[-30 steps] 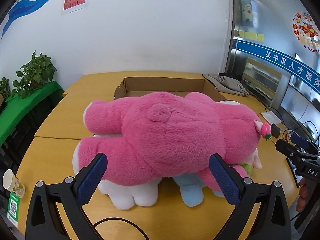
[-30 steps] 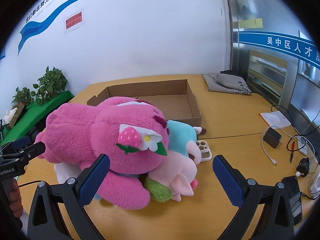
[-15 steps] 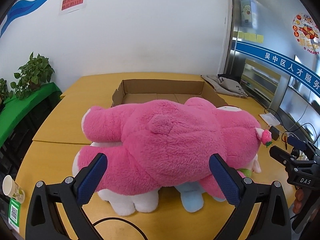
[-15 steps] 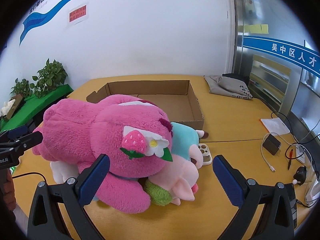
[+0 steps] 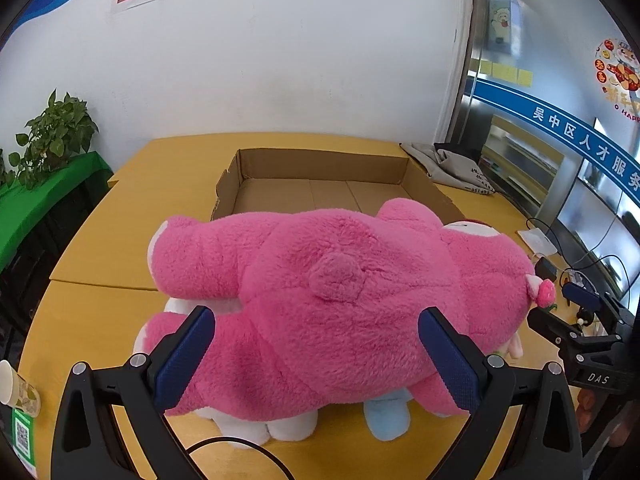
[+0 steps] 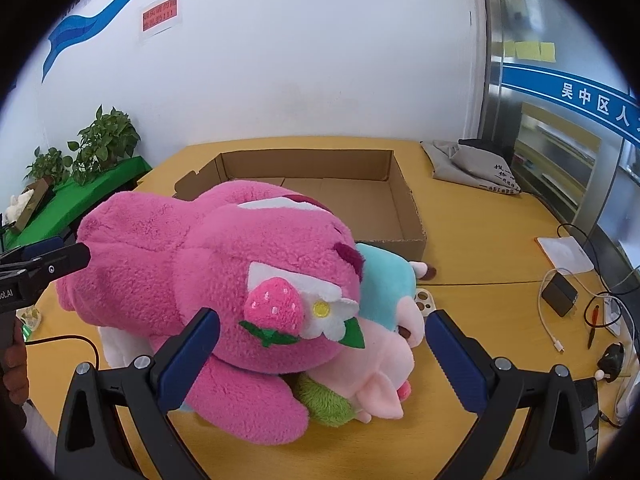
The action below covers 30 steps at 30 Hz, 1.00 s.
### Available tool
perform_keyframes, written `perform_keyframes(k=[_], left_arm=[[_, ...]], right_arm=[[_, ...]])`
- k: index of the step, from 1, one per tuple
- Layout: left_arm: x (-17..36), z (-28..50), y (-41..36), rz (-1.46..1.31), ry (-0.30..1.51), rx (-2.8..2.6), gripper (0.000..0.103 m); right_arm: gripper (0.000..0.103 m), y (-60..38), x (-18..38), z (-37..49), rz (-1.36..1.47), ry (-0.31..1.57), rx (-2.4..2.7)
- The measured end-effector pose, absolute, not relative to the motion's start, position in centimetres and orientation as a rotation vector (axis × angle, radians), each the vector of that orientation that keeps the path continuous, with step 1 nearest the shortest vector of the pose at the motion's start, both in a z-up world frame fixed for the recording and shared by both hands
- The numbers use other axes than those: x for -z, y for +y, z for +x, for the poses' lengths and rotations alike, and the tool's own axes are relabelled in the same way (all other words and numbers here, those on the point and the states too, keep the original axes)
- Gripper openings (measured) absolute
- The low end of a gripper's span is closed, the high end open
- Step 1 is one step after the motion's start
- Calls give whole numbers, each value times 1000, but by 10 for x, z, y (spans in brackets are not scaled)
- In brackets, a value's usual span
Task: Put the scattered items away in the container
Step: 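Move both grippers over the large pink bear plush on the table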
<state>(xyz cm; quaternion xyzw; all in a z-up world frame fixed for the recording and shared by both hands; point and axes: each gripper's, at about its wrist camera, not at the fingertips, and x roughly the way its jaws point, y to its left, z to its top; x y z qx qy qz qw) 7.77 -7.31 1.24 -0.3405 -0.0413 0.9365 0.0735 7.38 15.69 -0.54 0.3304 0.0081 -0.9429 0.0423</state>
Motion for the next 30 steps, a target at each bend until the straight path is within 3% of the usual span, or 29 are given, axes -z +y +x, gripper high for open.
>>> perform_keyframes(k=[30], left_arm=[[-11,79,-82,-1026,-179,-2783,103]], right_arm=[[103,158,4,76,973,31,2894]])
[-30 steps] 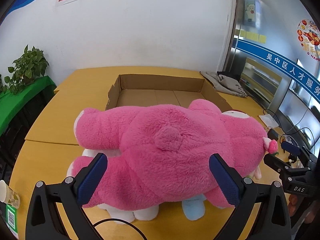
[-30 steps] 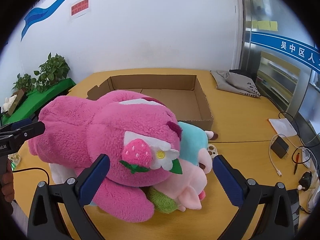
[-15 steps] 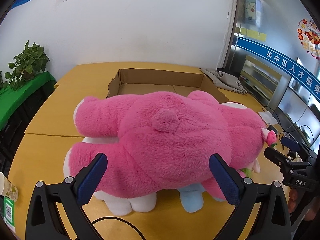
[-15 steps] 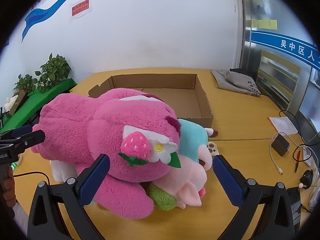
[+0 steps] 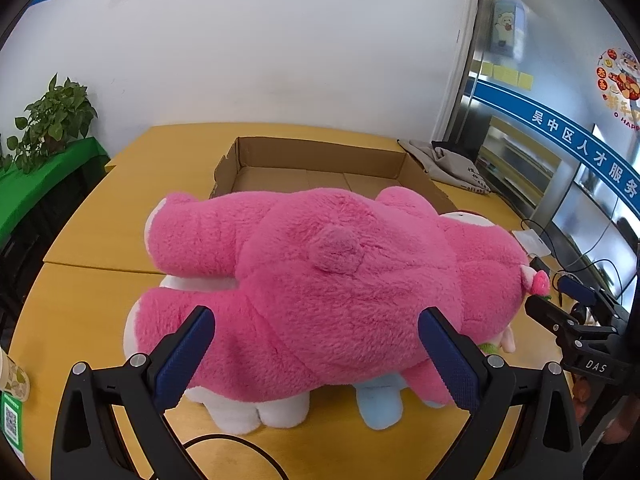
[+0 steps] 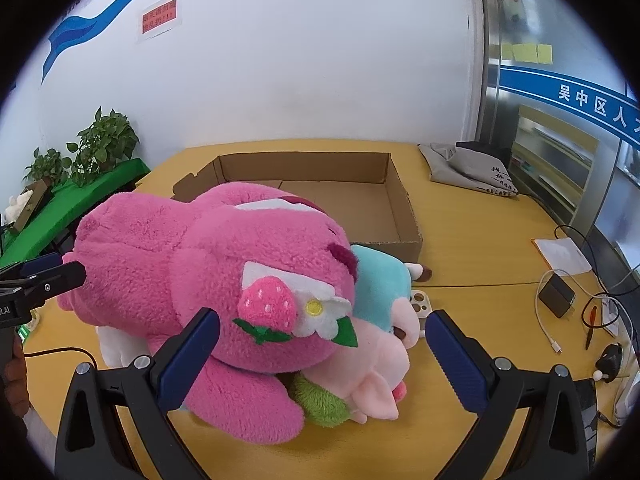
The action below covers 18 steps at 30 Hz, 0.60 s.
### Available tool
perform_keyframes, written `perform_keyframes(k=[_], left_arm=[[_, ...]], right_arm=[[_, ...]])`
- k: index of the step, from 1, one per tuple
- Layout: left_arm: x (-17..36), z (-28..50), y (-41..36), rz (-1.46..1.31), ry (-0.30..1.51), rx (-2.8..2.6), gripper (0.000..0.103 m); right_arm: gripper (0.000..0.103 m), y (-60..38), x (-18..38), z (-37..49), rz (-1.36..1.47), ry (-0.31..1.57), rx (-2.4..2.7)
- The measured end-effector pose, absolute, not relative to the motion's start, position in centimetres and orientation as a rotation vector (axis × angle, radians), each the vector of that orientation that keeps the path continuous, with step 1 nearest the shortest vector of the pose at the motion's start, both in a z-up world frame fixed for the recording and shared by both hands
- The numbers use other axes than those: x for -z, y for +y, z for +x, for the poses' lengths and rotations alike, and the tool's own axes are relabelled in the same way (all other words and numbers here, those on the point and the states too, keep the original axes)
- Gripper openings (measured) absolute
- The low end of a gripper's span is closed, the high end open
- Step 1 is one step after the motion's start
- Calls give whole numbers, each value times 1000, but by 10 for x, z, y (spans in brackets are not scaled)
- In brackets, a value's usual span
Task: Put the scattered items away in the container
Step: 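Move both grippers over the large pink bear plush on the table, then close both grippers on the pink bear's back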
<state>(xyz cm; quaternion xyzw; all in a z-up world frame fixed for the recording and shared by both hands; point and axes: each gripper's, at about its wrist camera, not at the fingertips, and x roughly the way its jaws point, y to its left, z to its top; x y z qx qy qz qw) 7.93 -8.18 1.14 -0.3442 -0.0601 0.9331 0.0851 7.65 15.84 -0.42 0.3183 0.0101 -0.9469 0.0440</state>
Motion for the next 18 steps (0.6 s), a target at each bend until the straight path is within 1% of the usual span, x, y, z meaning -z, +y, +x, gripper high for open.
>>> perform_keyframes(k=[3,6,8,9,10,11,13,14,15,16,17,18], left_arm=[[-12,67,-84,-1018,-177,-2767,103],[-5,48,-87,-1058,-183,-2732,102],[3,38,-89,-1093,-227,-2666,94],[7,35,-91,-1104,-266,-2624,84],[9,32,-93,-1107,-297,-2599,82],[10,31,-94,-1107,-299,-2594,80],[9,30,-90,-1107,-256,-2596,70],[9,30,-88,-1110,-243,-2593,67],[9,31,-87,-1113,-236,-2589,62],[8,32,-86,-1113,-236,-2584,56],[6,34,-86,-1111,-240,-2583,53],[3,36,-86,-1106,-247,-2584,48]], right_arm=[[103,156,1,66,933,27,2868],[103,157,4,47,952,-23,2827],[102,157,13,33,996,-51,2773],[101,157,18,26,1013,-70,2749],[96,157,22,23,1016,-94,2733],[84,156,26,20,1014,-121,2711],[76,154,29,17,1005,-122,2690],[69,152,29,18,999,-111,2688],[67,150,29,18,995,-101,2686],[61,149,29,19,991,-94,2686],[56,148,28,21,982,-91,2688],[54,148,27,24,966,-91,2692]])
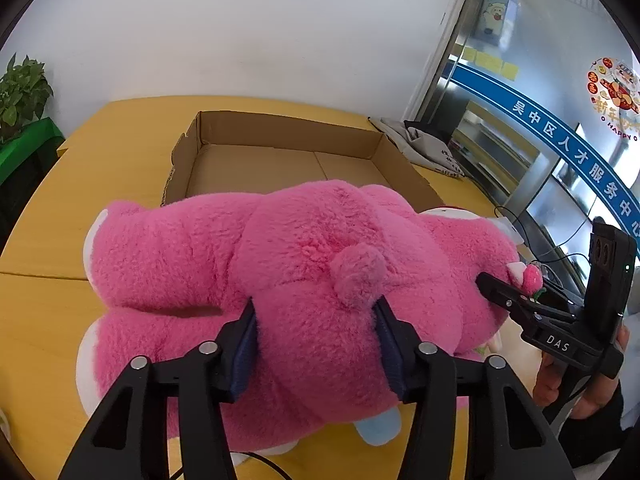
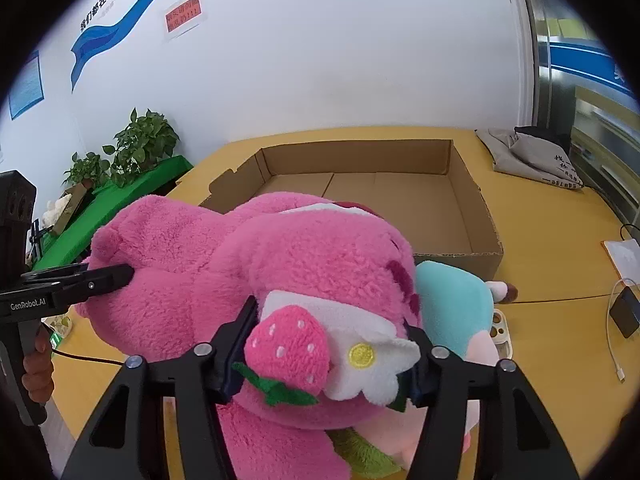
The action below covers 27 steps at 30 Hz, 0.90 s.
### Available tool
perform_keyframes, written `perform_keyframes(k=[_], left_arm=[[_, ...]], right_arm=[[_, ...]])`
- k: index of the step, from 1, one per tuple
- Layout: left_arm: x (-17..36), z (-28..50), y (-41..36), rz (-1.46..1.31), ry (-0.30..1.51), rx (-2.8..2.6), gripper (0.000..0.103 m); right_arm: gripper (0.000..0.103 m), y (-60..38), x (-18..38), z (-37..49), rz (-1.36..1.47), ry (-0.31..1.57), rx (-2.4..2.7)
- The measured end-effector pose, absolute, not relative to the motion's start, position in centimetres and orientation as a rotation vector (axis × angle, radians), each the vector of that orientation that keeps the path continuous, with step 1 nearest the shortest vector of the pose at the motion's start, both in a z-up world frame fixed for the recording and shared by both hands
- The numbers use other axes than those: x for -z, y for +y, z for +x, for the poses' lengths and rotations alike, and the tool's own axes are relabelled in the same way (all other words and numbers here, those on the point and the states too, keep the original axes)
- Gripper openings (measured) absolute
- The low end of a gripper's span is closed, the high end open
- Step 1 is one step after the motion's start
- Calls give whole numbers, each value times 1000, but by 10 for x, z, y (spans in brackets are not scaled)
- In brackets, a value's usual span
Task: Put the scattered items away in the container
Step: 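Close both grippers on the pink bear's back, then lift the pink bear with both grippers and carry it into the box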
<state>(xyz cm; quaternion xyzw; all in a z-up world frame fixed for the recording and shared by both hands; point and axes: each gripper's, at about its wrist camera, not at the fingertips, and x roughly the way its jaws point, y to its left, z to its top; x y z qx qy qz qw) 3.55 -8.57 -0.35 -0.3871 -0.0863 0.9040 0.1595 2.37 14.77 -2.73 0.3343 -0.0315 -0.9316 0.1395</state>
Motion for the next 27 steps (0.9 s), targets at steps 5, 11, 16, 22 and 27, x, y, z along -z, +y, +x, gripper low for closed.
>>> perform_keyframes(k=[5,11,16,22,27], left_arm=[[-10,40,-88,-1090,-251,-2596,34],[-44,27,-83,-1007,-245,-2624,30],[-88,-7,-63,-897,-182,-2633,30],[-84,-90,-51,-910,-171,-2601,30],[-22,-162,-44,-1109,-169,-2558,5]], right_arm=[[44,147,14,33,881,-103,2705],[41,153,-10,20,772,-141,2728],[41,169,-36,-15,674,-176,2752],[42,190,-55,-91,629,-217,2774],[43,191,-11,-159,788,-168,2753]])
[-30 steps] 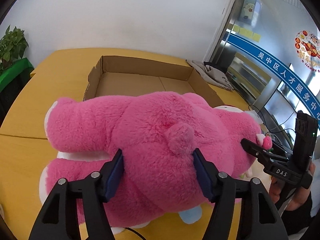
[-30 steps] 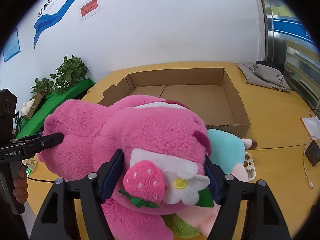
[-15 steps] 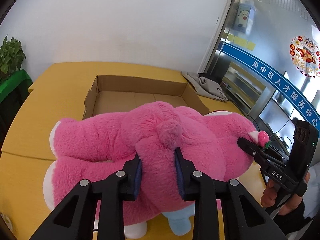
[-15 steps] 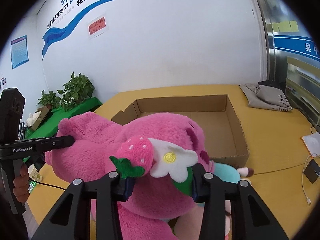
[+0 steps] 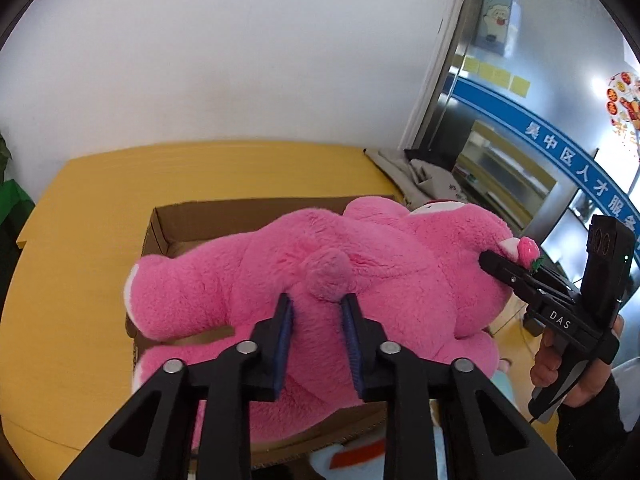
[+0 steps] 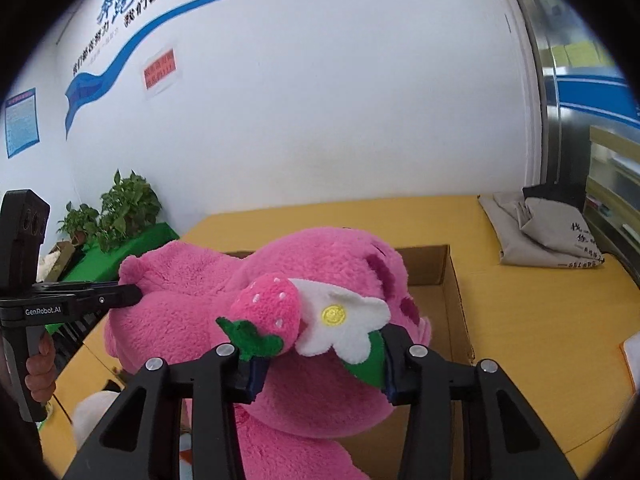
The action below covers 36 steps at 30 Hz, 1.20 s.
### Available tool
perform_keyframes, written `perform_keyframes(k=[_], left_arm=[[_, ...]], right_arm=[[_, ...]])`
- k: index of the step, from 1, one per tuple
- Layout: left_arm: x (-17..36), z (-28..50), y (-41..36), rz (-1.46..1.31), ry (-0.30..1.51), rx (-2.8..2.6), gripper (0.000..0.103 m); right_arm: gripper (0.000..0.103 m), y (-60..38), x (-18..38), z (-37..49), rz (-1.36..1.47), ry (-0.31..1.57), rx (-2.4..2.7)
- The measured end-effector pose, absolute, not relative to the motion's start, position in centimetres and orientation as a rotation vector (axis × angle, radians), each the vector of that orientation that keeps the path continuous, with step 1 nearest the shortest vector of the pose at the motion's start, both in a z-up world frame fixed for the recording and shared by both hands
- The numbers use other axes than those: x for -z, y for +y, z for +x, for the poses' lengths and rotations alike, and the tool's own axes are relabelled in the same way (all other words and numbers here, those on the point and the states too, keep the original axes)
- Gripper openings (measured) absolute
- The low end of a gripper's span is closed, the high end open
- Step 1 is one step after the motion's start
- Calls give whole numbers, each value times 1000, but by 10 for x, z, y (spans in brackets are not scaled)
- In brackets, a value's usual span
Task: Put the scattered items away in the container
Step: 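Lift the pink bear with both grippers and carry it into the box, then open both grippers and press the pink bear down inside the box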
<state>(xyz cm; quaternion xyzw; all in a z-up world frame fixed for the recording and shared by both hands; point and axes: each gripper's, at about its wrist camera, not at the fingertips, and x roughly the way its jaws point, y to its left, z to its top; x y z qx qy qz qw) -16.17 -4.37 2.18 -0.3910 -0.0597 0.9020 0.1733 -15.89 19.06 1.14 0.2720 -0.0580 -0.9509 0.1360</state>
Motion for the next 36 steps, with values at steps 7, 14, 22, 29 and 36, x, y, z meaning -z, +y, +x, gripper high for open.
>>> perform_keyframes(k=[7,14,22,29,36], left_arm=[[74,-202,-48,-1479,-165,-2445,5],[36,-206,-46,-1396,-92,-2514,39],[53,-265,-12,-1457,116,-2468,49],[70,-262,-2,-1491,238,-2417,49],[32,-263,-18,-1375,151,-2432,50]], right_arm=[[46,209,60,-213,1262,-204,2621],[60,210,31,-201,1253,-53,2629],[65,166,71,-185,1396,396,2389],[64,180,75,-186,1440,439,2417],[68,201,11,-201,1160,211,2531]])
